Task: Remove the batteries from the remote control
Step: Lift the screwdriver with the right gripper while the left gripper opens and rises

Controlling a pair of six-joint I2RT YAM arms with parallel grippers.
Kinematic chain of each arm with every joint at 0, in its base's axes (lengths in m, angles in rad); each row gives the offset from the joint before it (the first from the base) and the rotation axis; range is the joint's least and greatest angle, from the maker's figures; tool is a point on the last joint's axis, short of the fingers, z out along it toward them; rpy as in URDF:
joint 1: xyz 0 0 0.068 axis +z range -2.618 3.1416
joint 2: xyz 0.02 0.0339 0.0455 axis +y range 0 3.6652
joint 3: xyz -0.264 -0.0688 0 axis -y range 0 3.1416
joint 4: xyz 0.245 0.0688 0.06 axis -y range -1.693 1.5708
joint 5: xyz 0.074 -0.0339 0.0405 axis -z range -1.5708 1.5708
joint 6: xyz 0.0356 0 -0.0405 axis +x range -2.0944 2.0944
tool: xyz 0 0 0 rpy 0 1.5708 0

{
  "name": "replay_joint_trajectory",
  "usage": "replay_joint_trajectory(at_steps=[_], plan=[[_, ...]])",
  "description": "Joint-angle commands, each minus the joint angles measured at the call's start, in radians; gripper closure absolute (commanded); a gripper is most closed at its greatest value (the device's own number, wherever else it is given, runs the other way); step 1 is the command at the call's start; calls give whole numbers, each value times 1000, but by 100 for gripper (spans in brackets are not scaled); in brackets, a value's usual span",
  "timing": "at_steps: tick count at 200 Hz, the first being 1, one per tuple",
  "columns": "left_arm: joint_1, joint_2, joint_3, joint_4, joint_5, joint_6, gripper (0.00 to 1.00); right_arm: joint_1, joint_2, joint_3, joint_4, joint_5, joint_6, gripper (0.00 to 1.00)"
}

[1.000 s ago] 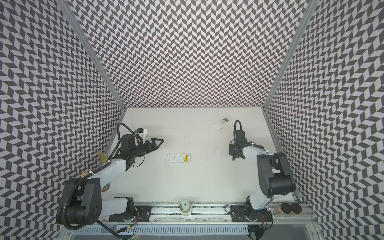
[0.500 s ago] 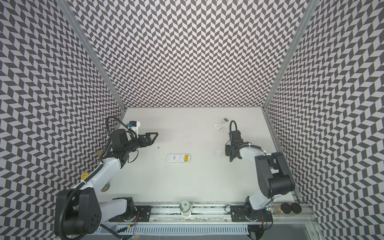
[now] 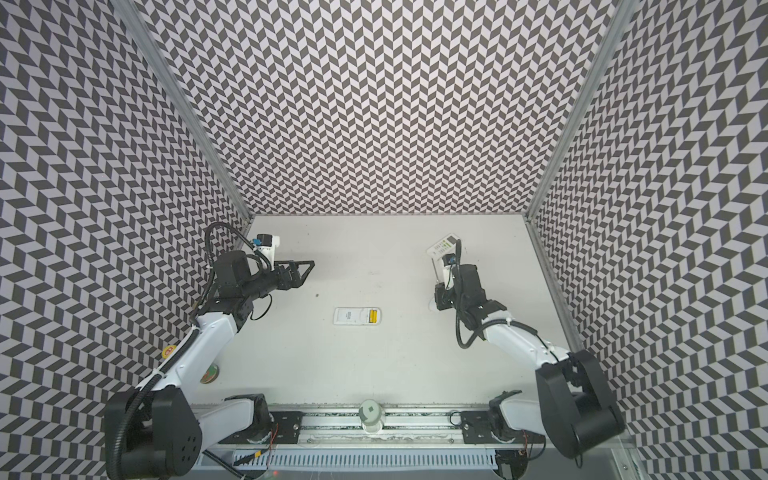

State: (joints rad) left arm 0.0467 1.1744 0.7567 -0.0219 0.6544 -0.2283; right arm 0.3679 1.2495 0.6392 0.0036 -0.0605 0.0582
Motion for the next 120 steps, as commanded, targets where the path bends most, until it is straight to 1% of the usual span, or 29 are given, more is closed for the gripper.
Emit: replay_joint_trajectory(at_steps=[1,22,48,77,92,108,120], plan=[[2,-2,49,-19,94,11,6,34,-98,-55,192,-46,-66,100],[-5,9,76,-43,146,31,6,84,-185,-112,298,-79,-120,100],[-28,20,100,-66,243,58,7,167,-232,-143,351,-58,-207,100],[-63,31,120,-91,356,85,11,259,-223,-149,355,27,-264,100],[-79,36,132,-108,379,82,13,308,-222,-157,367,69,-294,100],[-85,41,143,-103,400,49,13,359,-228,-176,394,98,-327,100],[-93,47,147,-98,413,33,14,414,-226,-192,424,159,-377,100]])
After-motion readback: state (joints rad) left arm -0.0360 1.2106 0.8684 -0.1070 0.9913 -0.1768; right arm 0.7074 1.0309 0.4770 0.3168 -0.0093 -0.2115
